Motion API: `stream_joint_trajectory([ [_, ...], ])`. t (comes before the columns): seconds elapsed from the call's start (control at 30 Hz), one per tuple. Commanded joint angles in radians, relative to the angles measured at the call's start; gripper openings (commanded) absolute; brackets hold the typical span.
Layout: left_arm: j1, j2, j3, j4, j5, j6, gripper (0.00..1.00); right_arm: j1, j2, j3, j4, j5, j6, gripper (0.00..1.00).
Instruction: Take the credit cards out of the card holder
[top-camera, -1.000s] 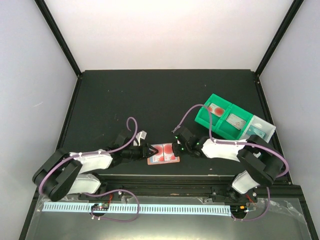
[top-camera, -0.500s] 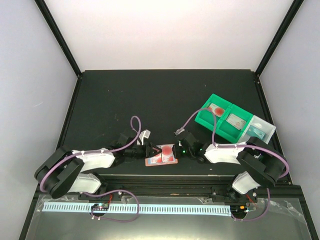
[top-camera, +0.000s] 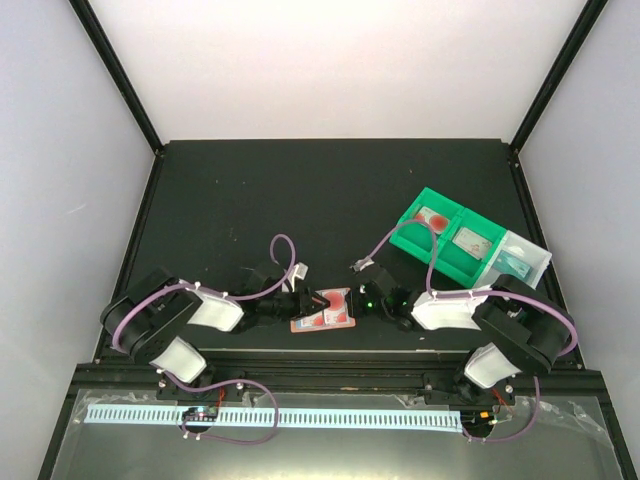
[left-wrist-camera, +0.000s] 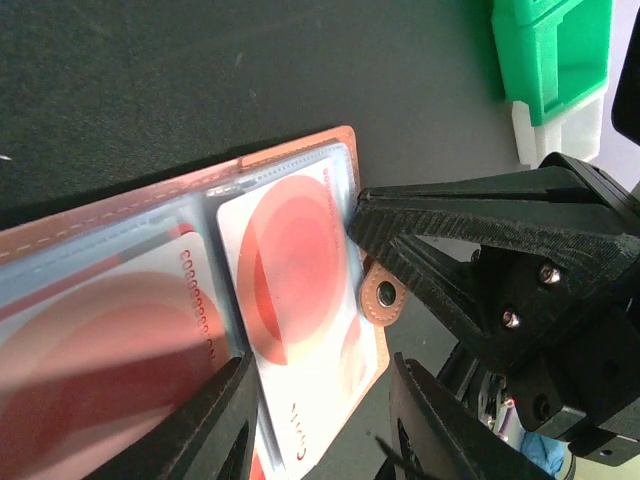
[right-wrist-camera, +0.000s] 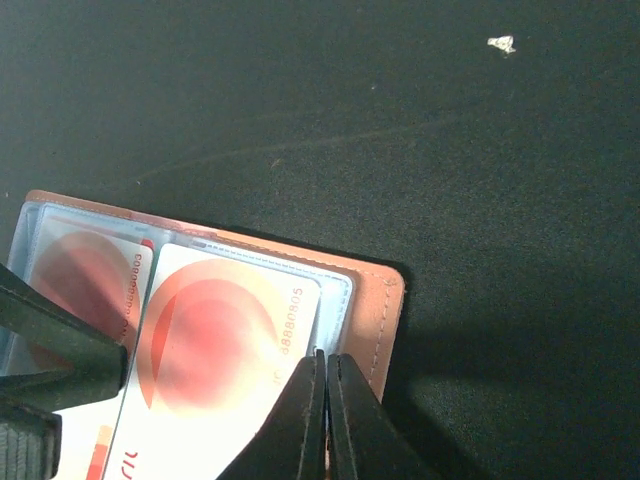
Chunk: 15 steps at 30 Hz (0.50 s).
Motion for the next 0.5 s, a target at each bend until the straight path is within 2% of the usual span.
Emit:
stream_joint_trajectory([
  [0.0, -0.009, 0.037, 0.018, -0.012, -0.041, -0.001, 0.39, 0.021, 0.046, -0.043, -0.062, -0.068, 0.019, 0.04],
  [0.47, -0.014, 0.014, 0.018, -0.087, -0.108, -0.004, 0.4, 0.021, 0.084, -0.049, -0.028, -0.086, 0.029, 0.01],
])
